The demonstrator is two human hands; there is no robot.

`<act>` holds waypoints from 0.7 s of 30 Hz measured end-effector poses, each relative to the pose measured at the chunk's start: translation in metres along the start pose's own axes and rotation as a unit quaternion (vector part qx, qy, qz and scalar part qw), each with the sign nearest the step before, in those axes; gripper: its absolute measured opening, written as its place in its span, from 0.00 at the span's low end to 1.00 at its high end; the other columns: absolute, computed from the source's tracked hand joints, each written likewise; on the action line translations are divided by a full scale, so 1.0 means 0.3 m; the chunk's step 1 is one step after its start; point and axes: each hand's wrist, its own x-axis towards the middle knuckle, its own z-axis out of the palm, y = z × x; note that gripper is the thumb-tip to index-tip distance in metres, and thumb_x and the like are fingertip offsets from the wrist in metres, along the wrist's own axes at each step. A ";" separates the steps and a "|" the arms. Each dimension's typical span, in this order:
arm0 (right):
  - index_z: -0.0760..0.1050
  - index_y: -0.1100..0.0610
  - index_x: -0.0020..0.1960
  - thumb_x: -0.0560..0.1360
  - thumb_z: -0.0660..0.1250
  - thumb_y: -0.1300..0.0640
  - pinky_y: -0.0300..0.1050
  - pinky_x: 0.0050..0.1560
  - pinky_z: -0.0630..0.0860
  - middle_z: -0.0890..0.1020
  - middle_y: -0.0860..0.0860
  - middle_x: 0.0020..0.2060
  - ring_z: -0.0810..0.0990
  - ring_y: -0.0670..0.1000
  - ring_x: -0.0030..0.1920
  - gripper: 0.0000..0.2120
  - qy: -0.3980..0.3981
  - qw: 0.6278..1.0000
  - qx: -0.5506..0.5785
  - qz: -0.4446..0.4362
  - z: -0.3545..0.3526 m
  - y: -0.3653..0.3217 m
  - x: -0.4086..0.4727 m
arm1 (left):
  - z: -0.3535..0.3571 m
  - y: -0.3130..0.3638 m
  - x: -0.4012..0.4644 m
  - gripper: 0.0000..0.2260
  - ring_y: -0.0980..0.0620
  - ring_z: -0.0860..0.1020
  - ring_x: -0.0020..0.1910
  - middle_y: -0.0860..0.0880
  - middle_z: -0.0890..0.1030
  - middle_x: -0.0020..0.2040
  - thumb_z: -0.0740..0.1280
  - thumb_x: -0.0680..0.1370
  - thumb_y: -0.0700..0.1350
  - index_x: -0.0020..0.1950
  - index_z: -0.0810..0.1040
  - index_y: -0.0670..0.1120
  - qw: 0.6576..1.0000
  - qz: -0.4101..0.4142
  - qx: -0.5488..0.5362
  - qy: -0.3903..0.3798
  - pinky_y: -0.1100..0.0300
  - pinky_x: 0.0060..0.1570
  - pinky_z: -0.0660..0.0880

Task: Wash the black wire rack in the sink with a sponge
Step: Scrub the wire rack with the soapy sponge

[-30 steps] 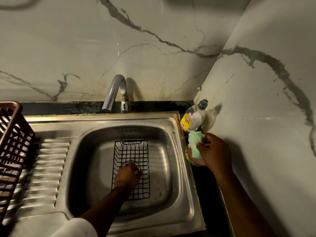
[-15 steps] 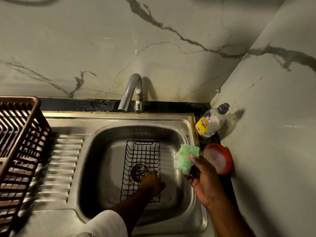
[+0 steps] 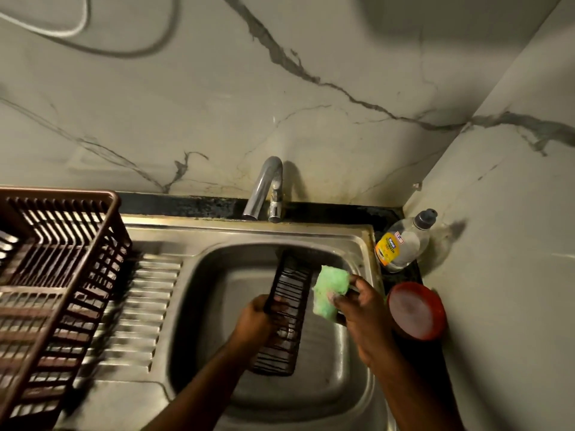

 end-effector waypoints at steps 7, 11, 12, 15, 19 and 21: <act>0.77 0.48 0.65 0.73 0.73 0.57 0.43 0.49 0.81 0.86 0.49 0.53 0.85 0.50 0.51 0.21 0.009 0.905 -0.365 -0.217 0.148 -0.146 0.127 | -0.017 0.066 -0.099 0.09 0.36 0.83 0.45 0.36 0.86 0.49 0.61 0.78 0.36 0.52 0.80 0.41 0.999 0.024 -0.037 -0.010 0.49 0.43 0.76; 0.75 0.44 0.68 0.75 0.68 0.57 0.46 0.52 0.79 0.85 0.49 0.56 0.84 0.54 0.54 0.22 0.006 0.799 -0.514 -0.312 0.236 -0.193 0.105 | -0.018 0.101 -0.106 0.13 0.39 0.82 0.41 0.37 0.86 0.44 0.58 0.86 0.42 0.48 0.79 0.38 0.994 0.079 -0.058 0.048 0.49 0.44 0.79; 0.75 0.45 0.69 0.76 0.68 0.59 0.45 0.56 0.78 0.84 0.48 0.59 0.82 0.52 0.57 0.22 -0.011 0.785 -0.526 -0.326 0.253 -0.187 0.090 | -0.023 0.113 -0.112 0.13 0.40 0.82 0.40 0.38 0.86 0.43 0.58 0.86 0.41 0.48 0.79 0.39 0.993 0.083 -0.060 0.057 0.48 0.46 0.79; 0.77 0.48 0.68 0.76 0.67 0.64 0.46 0.65 0.74 0.81 0.47 0.64 0.78 0.50 0.65 0.22 -0.065 0.761 -0.532 -0.366 0.277 -0.128 0.043 | -0.049 0.124 -0.114 0.13 0.40 0.84 0.42 0.35 0.85 0.45 0.58 0.86 0.40 0.49 0.80 0.38 0.991 0.091 -0.071 0.063 0.45 0.48 0.81; 0.83 0.48 0.57 0.70 0.71 0.61 0.47 0.47 0.84 0.85 0.48 0.55 0.84 0.51 0.54 0.17 -0.078 0.716 -0.547 -0.427 0.260 -0.005 -0.022 | -0.068 0.119 -0.110 0.12 0.41 0.83 0.42 0.37 0.86 0.44 0.59 0.85 0.39 0.53 0.81 0.37 0.991 0.077 -0.082 0.068 0.44 0.48 0.80; 0.83 0.47 0.54 0.70 0.63 0.59 0.44 0.43 0.83 0.85 0.46 0.53 0.84 0.50 0.52 0.17 -0.099 0.700 -0.551 -0.444 0.244 0.039 -0.082 | -0.070 0.124 -0.109 0.12 0.45 0.84 0.37 0.39 0.86 0.42 0.59 0.85 0.39 0.52 0.81 0.37 0.990 0.074 -0.095 0.075 0.51 0.40 0.81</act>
